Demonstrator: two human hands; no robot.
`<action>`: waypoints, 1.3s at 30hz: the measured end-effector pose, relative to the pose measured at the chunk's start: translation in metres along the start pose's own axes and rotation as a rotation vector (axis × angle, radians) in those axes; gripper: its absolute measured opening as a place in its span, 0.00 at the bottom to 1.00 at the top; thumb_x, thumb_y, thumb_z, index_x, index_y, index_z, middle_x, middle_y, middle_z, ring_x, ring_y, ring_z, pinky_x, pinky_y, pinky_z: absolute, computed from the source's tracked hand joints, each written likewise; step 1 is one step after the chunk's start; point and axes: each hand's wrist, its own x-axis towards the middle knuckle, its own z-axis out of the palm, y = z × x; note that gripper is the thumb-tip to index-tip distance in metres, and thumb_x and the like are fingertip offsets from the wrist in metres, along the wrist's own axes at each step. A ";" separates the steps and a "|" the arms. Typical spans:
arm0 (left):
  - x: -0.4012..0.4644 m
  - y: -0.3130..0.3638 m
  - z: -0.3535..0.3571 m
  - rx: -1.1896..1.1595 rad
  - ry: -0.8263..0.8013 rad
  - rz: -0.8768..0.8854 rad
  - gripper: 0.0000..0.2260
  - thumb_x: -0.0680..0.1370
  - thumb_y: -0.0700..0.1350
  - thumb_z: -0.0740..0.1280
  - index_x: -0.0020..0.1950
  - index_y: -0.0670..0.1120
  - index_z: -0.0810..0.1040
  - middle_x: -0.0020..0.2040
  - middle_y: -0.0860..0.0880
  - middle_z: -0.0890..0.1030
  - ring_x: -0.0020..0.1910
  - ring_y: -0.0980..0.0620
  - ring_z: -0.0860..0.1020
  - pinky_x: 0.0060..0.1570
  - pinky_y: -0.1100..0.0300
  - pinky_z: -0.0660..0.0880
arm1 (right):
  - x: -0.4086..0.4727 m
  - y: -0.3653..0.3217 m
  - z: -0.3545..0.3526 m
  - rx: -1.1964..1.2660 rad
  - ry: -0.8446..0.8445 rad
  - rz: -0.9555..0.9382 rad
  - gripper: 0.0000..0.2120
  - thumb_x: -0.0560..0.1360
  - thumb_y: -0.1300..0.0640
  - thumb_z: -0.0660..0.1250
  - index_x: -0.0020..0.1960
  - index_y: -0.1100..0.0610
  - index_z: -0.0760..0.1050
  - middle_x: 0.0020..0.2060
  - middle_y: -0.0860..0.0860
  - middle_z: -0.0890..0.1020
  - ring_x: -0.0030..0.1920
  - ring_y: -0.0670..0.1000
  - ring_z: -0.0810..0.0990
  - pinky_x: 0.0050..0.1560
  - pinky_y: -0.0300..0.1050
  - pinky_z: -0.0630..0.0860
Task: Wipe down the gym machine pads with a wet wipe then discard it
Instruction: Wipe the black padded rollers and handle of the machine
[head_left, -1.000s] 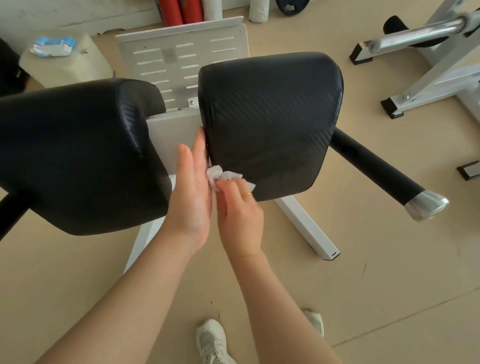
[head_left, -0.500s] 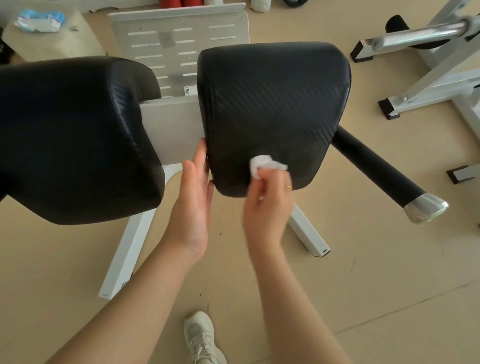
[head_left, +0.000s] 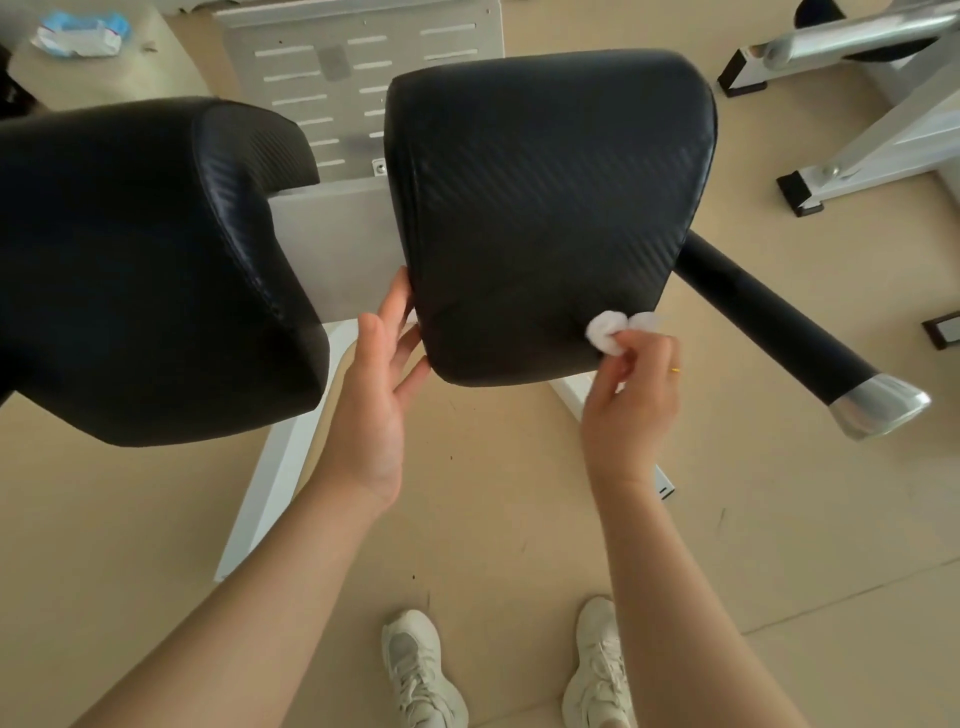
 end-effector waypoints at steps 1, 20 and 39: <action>0.000 0.000 0.002 0.003 0.001 0.005 0.22 0.74 0.63 0.42 0.67 0.67 0.60 0.64 0.71 0.66 0.66 0.66 0.65 0.70 0.57 0.61 | 0.006 0.002 -0.004 0.013 0.013 0.049 0.05 0.75 0.68 0.57 0.46 0.63 0.70 0.43 0.58 0.75 0.40 0.40 0.63 0.38 0.24 0.63; 0.002 0.007 0.010 0.100 0.238 -0.012 0.12 0.80 0.51 0.55 0.60 0.64 0.71 0.58 0.61 0.76 0.58 0.61 0.75 0.60 0.56 0.74 | -0.021 -0.069 0.021 0.025 -0.243 -0.538 0.03 0.72 0.65 0.60 0.42 0.59 0.67 0.35 0.56 0.76 0.32 0.50 0.69 0.26 0.38 0.64; -0.003 0.024 0.042 0.110 0.285 -0.111 0.20 0.81 0.50 0.52 0.74 0.57 0.54 0.70 0.60 0.63 0.65 0.64 0.62 0.56 0.76 0.63 | 0.039 -0.045 -0.037 0.014 -0.323 -0.539 0.07 0.73 0.67 0.62 0.47 0.58 0.67 0.38 0.59 0.76 0.35 0.51 0.72 0.32 0.41 0.69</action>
